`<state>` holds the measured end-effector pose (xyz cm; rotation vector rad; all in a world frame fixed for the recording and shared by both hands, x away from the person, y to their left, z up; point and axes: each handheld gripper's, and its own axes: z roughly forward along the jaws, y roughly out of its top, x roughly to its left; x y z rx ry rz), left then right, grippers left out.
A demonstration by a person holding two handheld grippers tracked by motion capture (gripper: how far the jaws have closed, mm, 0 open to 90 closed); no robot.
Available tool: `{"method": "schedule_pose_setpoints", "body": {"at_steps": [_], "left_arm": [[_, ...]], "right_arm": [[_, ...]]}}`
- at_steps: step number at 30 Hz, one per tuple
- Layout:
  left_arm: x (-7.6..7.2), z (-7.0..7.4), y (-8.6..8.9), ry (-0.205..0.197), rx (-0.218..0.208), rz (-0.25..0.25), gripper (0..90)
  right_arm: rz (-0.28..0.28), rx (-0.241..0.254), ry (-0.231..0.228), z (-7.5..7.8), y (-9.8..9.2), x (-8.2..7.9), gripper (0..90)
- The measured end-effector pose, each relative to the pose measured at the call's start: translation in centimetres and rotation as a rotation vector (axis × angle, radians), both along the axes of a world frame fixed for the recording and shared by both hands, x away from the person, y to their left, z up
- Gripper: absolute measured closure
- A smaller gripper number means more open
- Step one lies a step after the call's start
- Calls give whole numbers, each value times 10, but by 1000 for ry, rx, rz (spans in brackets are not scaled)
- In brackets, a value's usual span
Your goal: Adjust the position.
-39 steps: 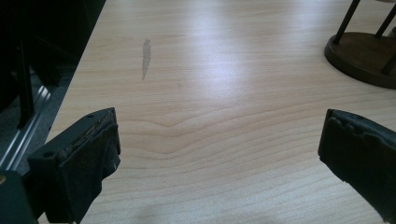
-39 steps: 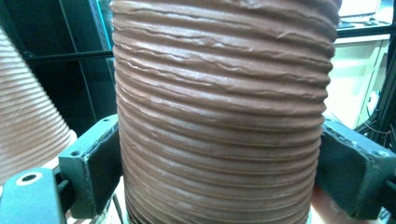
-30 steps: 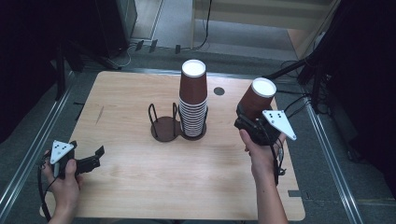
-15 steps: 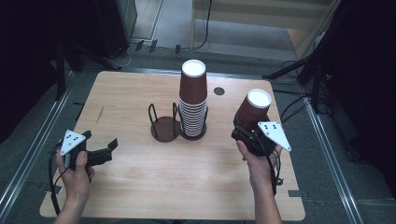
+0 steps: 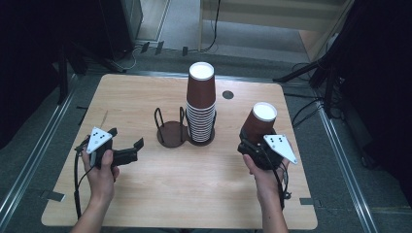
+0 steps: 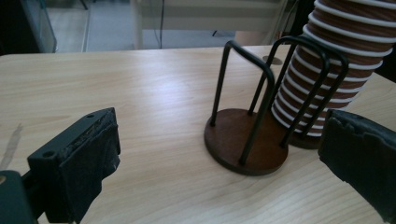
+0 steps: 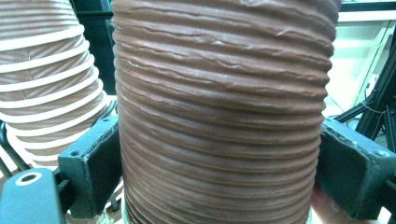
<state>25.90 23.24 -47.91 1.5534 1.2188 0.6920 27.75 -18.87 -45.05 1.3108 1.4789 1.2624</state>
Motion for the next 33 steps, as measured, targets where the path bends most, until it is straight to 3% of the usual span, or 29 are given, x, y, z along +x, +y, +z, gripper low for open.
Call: {"method": "schedule_pose_setpoints", "body": {"at_steps": [8, 16, 24, 33], "left_arm": [[0, -1, -12, 0, 34, -80, 0], [-1, -7, -27, 15, 47, -168, 0], [-4, -4, -44, 16, 31, -258, 0], [-4, -4, -50, 30, 16, -329, 0]], "right_arm": [[12, -21, 24, -17, 6, 0, 105], [45, -93, 52, -33, 23, -5, 106], [88, -141, 59, -43, 40, -10, 106], [137, -239, 53, -55, 61, -14, 106]]}}
